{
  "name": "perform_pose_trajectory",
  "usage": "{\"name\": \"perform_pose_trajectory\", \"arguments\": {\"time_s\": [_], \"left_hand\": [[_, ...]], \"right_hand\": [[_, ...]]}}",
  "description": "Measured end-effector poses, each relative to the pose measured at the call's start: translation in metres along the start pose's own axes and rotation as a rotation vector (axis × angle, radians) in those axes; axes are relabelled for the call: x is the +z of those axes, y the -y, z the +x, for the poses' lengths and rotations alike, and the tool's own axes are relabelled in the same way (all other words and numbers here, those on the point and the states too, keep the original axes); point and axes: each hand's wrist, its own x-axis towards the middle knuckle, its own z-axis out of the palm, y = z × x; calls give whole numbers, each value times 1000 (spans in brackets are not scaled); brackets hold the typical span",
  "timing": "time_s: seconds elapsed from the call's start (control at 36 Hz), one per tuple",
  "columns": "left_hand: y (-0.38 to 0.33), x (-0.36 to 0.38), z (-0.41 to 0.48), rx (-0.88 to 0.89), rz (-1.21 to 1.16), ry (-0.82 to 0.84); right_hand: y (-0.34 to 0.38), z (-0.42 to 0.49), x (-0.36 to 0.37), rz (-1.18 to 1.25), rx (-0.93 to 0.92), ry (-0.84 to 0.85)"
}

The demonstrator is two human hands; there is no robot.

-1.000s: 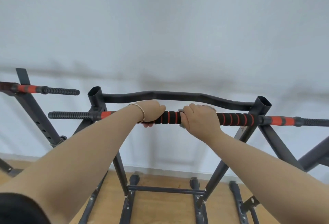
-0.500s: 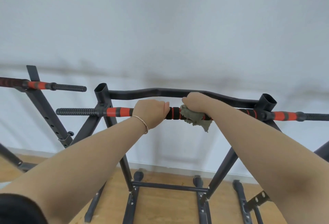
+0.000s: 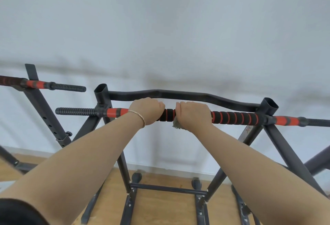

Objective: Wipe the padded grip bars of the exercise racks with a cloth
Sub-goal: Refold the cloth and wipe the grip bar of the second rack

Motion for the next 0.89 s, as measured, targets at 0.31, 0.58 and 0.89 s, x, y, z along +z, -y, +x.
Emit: {"name": "perform_pose_trajectory", "arguments": {"time_s": [0.31, 0.58, 0.89], "left_hand": [[-5, 6, -13, -12, 9, -94], [2, -11, 2, -156, -514, 316], [-21, 21, -42, -76, 56, -337]], "right_hand": [[-19, 39, -11, 365, 3, 432], [4, -17, 9, 3, 28, -330], [-15, 34, -2, 577, 149, 486]]}}
